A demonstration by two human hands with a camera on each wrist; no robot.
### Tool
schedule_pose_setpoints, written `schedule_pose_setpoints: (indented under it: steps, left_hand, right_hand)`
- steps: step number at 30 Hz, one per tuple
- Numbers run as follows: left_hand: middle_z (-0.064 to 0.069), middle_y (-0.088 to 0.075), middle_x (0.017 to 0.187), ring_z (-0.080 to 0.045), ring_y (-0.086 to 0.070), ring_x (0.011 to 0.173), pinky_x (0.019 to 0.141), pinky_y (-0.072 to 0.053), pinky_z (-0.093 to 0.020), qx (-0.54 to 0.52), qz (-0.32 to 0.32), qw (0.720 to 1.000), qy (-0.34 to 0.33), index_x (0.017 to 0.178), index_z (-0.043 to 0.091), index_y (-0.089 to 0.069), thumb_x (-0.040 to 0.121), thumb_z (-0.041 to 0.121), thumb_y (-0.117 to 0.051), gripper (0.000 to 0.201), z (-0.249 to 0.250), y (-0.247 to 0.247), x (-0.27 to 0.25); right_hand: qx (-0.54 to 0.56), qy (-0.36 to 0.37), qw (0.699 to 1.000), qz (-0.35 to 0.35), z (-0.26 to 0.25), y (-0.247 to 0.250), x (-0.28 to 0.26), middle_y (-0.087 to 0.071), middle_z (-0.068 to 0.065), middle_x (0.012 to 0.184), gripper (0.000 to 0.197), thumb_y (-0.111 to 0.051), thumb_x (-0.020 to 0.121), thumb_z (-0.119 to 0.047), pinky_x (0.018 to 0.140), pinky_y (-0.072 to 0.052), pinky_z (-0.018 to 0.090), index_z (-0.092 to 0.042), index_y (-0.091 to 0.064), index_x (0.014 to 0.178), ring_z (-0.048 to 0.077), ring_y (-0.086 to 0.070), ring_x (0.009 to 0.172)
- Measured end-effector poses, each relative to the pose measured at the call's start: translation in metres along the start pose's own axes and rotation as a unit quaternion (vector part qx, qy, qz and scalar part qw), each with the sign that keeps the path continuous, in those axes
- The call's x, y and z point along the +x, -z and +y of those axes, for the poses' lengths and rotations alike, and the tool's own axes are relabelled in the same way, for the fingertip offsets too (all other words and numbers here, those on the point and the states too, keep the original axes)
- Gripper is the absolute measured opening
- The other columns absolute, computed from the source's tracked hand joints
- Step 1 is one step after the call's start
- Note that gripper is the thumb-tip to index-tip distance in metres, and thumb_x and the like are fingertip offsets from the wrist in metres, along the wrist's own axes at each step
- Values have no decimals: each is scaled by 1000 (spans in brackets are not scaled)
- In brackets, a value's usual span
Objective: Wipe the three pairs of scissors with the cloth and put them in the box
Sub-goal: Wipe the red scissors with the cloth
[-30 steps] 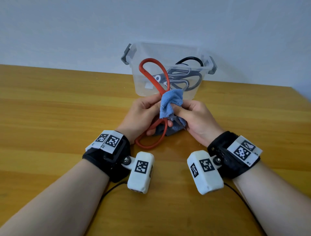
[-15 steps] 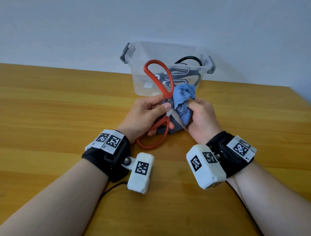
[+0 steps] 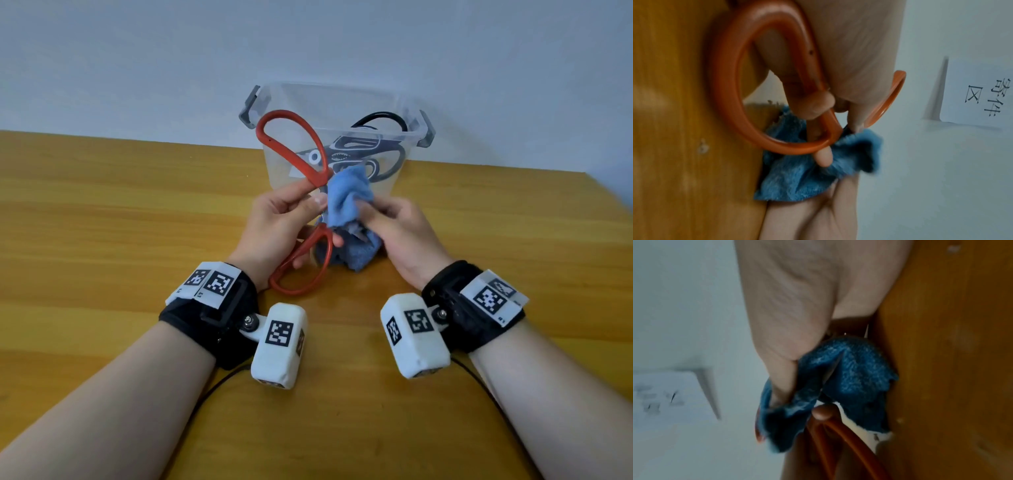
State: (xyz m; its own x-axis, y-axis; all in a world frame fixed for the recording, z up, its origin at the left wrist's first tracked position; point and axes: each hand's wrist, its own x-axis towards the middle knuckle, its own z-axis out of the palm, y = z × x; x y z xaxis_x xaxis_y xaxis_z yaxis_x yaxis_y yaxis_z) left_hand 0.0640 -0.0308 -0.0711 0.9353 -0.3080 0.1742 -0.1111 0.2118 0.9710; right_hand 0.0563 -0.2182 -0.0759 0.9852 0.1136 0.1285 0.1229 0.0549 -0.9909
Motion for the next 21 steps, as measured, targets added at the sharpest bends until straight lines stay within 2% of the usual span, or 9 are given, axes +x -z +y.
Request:
schedule_pose_setpoints:
  steps: [2, 5, 8, 10, 11, 13, 15, 19, 21]
  left_hand:
    - [-28, -71, 77, -18, -47, 32, 31, -34, -20, 15, -10, 1000, -6, 133, 16, -66, 108, 14, -49, 30, -3, 2, 1]
    - [-26, -71, 72, -20, -44, 32, 32, -33, -21, 17, -7, 1000, -5, 130, 19, -68, 108, 14, -49, 29, -4, 2, 1]
    - [-32, -67, 72, -19, -54, 35, 30, -33, -20, 10, 16, 1000, -9, 127, 11, -68, 105, 8, -53, 26, -2, 1, 0]
    - [-42, -52, 72, -23, -64, 43, 30, -34, -19, 6, 35, 999, -13, 125, 6, -68, 103, 5, -57, 25, -2, 0, 1]
    - [-41, -41, 69, -26, -67, 47, 30, -33, -19, 4, 45, 999, -15, 124, 5, -68, 102, 4, -59, 25, -1, -1, 1]
    - [-28, -25, 65, -32, -72, 56, 31, -32, -18, -1, 63, 998, -13, 123, 4, -69, 100, 2, -61, 24, 0, -1, 2]
    - [-21, -18, 67, -37, -73, 63, 32, -30, -17, -4, 69, 998, -9, 122, 2, -68, 99, 1, -62, 23, 0, 0, 2]
    - [-37, -29, 74, -33, -75, 65, 32, -30, -18, -6, 72, 997, -13, 118, -1, -67, 99, 2, -63, 19, 2, -3, -1]
    - [-40, -37, 82, -31, -76, 66, 32, -31, -19, -16, 88, 996, -14, 117, 0, -67, 99, 2, -64, 18, 3, -5, -2]
  right_hand:
    - [-91, 9, 994, -61, -2, -5, -2, -72, 6, 78, 26, -67, 95, -25, 80, -55, 37, 0, -71, 90, 19, -68, 77]
    - [-129, 23, 989, -68, -1, -6, -1, -71, 3, 74, 24, -65, 98, -20, 74, -54, 33, 3, -69, 96, 17, -66, 72]
    - [-121, 23, 990, -62, 2, -5, 0, -71, 4, 75, 29, -65, 97, -24, 76, -53, 41, 4, -69, 104, 20, -66, 74]
    - [-108, 22, 993, -51, 5, -2, 1, -73, 6, 79, 28, -67, 94, -28, 79, -54, 46, -1, -71, 101, 24, -68, 77]
    - [-103, 21, 994, -42, 7, -1, 2, -75, 9, 83, 30, -69, 92, -32, 84, -55, 52, -4, -72, 101, 28, -70, 81]
    - [-86, 15, 996, -24, 11, 3, 4, -76, 17, 92, 35, -74, 88, -40, 91, -54, 63, -7, -73, 101, 37, -72, 92]
    - [-46, 4, 999, -12, 13, 4, 5, -75, 20, 98, 34, -75, 88, -36, 93, -53, 64, -7, -73, 106, 38, -72, 97]
    - [-5, -7, 1000, 29, 13, 4, 4, -77, 17, 100, 30, -75, 85, -32, 88, -58, 52, -9, -73, 104, 34, -73, 96]
    - [11, -8, 998, 63, 12, 3, 2, -76, 17, 102, 27, -75, 84, -32, 87, -59, 52, -10, -73, 100, 35, -73, 98]
